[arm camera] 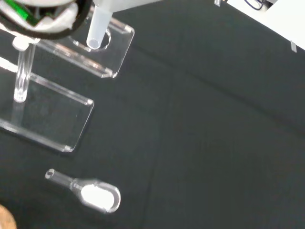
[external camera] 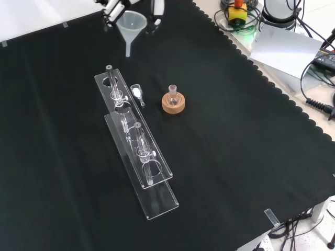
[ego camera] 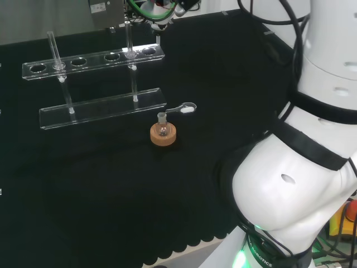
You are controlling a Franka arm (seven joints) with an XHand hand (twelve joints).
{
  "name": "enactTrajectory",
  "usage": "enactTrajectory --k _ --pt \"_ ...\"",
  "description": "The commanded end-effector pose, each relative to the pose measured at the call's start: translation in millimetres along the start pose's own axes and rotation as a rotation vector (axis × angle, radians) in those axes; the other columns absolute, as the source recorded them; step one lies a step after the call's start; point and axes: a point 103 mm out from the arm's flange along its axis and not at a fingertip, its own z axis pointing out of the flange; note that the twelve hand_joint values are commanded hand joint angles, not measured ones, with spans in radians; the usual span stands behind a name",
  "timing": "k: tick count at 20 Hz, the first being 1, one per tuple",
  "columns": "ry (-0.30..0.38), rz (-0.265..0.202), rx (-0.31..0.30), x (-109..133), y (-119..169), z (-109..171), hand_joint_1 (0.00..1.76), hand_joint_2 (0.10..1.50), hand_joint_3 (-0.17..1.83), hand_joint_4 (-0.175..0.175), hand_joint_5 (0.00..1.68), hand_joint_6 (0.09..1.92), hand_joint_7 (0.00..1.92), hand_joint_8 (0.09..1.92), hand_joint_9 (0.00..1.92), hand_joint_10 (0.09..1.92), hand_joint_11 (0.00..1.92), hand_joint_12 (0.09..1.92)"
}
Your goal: Place the funnel on the round-bottom flask.
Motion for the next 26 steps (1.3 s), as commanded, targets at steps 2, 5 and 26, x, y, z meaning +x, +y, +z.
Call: enactTrajectory --k 2,5,26 --pt "-0.007 0.005 0.024 21 -41 9 0.88 0.66 0.69 -0.007 0.66 0.81 0.78 0.79 1.11 0.64 0.44 1.32" --pt "-0.002 0.002 0.043 28 -50 18 0.88 0.66 0.69 -0.007 0.66 0.81 0.77 0.79 1.11 0.64 0.45 1.32" --pt "0.026 -0.064 0.141 69 -66 91 0.88 0.66 0.7 -0.01 0.65 0.8 0.77 0.78 1.1 0.65 0.47 1.3"
